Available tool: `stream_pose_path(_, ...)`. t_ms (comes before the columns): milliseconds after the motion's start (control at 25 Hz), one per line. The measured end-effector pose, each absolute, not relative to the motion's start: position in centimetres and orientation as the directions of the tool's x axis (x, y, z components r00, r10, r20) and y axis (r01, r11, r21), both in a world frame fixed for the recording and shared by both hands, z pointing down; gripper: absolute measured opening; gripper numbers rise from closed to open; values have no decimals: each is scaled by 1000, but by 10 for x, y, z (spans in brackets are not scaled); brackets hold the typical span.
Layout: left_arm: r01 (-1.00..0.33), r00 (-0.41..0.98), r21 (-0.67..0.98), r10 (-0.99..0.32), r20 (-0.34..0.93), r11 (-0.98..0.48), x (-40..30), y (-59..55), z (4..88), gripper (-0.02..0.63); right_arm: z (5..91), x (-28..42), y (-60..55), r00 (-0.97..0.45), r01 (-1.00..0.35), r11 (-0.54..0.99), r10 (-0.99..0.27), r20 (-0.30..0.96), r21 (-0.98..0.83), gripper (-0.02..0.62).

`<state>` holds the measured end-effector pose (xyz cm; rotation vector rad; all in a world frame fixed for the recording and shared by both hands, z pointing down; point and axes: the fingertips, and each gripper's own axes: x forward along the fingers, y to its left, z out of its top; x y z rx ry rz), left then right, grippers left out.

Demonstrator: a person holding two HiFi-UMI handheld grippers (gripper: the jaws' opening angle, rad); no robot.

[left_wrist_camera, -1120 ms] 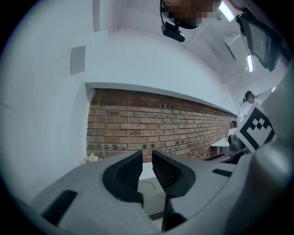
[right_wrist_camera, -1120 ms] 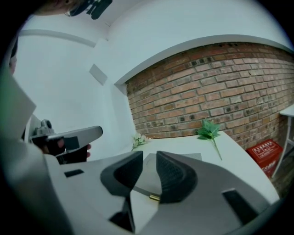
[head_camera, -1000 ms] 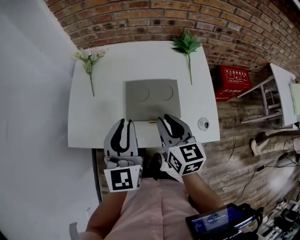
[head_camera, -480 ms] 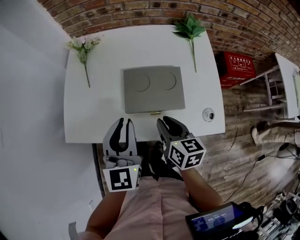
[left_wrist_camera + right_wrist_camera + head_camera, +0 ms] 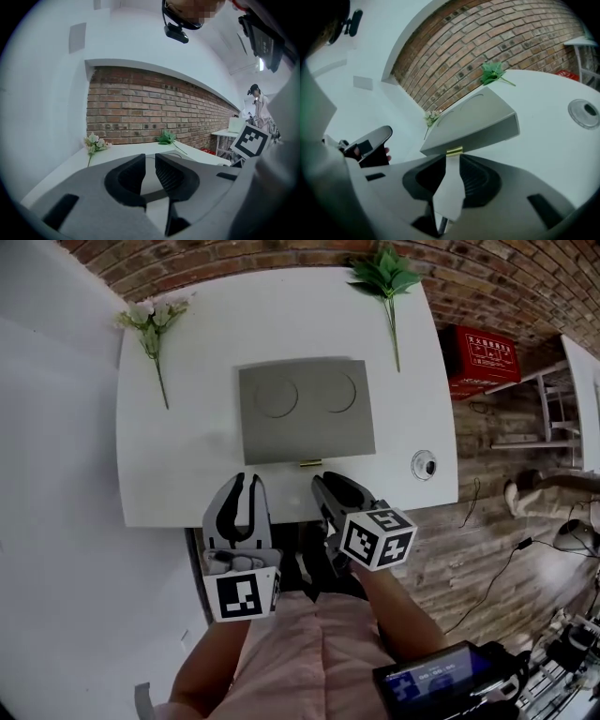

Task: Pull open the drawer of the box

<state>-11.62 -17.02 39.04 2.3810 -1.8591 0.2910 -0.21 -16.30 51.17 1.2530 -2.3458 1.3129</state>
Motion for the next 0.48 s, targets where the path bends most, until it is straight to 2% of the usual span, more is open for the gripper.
stream_pose_path(480, -969, 234, -21, -944, 233, -246, -119, -188, 400, 67, 528, -5, -175, -680, -672, 138, -503, 533, -728, 98)
